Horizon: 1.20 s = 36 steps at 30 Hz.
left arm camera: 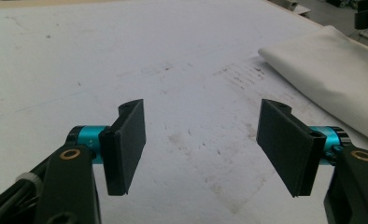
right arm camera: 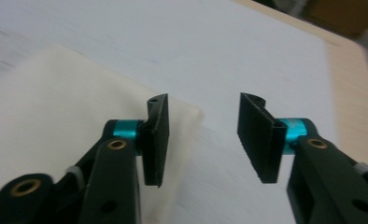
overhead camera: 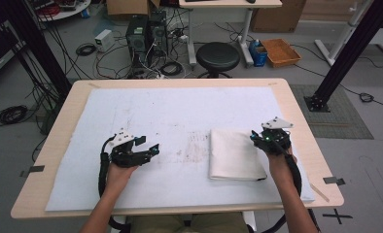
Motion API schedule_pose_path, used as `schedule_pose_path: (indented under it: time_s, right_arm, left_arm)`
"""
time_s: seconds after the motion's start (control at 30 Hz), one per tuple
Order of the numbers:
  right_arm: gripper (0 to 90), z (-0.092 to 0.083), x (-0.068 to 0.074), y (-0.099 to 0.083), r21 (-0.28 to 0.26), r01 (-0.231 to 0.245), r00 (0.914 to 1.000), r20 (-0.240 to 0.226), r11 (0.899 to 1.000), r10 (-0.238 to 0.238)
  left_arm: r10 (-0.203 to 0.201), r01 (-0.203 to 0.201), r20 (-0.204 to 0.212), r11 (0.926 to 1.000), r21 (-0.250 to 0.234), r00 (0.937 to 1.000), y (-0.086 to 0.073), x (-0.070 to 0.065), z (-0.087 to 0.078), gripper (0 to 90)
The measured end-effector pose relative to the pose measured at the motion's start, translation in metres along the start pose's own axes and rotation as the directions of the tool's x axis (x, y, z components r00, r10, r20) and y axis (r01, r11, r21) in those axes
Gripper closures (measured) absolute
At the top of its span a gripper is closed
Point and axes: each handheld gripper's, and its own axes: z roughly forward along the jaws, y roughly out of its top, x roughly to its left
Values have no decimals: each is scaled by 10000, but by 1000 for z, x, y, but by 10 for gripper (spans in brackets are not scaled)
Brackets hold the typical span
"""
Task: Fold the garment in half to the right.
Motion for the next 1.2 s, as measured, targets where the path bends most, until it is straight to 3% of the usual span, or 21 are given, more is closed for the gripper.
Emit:
schedule_pose_path:
  time_s: [0.03, 0.1, 0.13, 0.2, 0.23, 0.3, 0.4, 0.53, 0.67, 0.87, 1.2]
  right_arm:
    - [602, 2, -1, -1, 7, -368, 9961, -803, 9993, 367]
    - [616, 12, 0, -6, 536, -373, 9872, -1530, 9979, 451]
    - [616, 19, 2, -10, 905, -219, 9836, -1766, 9957, 377]
    - [568, 30, 2, -19, 1697, -199, 9836, -1735, 9853, 497]
    - [540, 31, 0, -22, 1785, -332, 9816, -1791, 9834, 657]
    - [360, 25, -6, -20, 1546, -485, 9832, -1664, 9868, 744]
    - [260, 5, -16, -17, 258, -489, 9856, -1608, 9985, 524]
    - [208, -13, -31, -19, -712, -248, 9926, -1200, 9972, 161]
    - [208, -18, -42, -25, -815, -592, 9924, -1121, 9949, 498]
    - [208, -23, -43, -27, -1177, -339, 9909, -1331, 9925, 181]
    - [208, -28, -44, -28, -1233, -330, 9918, -1266, 9918, 172]
  left_arm:
    - [26, -26, -7, 10000, -55, 10000, 0, 1, -1, 329]
    - [62, -64, -78, 9998, -209, 10000, 1, 1, -3, 327]
    - [96, -97, -57, 9996, -268, 9999, 1, 2, -4, 326]
    - [109, -113, -97, 9991, -420, 9999, 1, 3, -5, 313]
    - [86, -90, -93, 9988, -477, 9999, 2, 4, -6, 300]
    - [83, -89, -99, 9983, -571, 9999, 2, 7, -8, 287]
    - [35, -43, -107, 9971, -759, 9999, 3, 11, -11, 287]
    - [358, -376, -186, 9928, -1141, 9992, 5, 15, -16, 285]
    - [824, -841, -171, 9833, -1613, 9965, 5, 20, -22, 284]
    - [749, -760, -125, 9810, -1784, 9971, 4, 27, -25, 284]
    - [888, -880, -46, 9764, -1970, 9960, 5, 26, -27, 284]
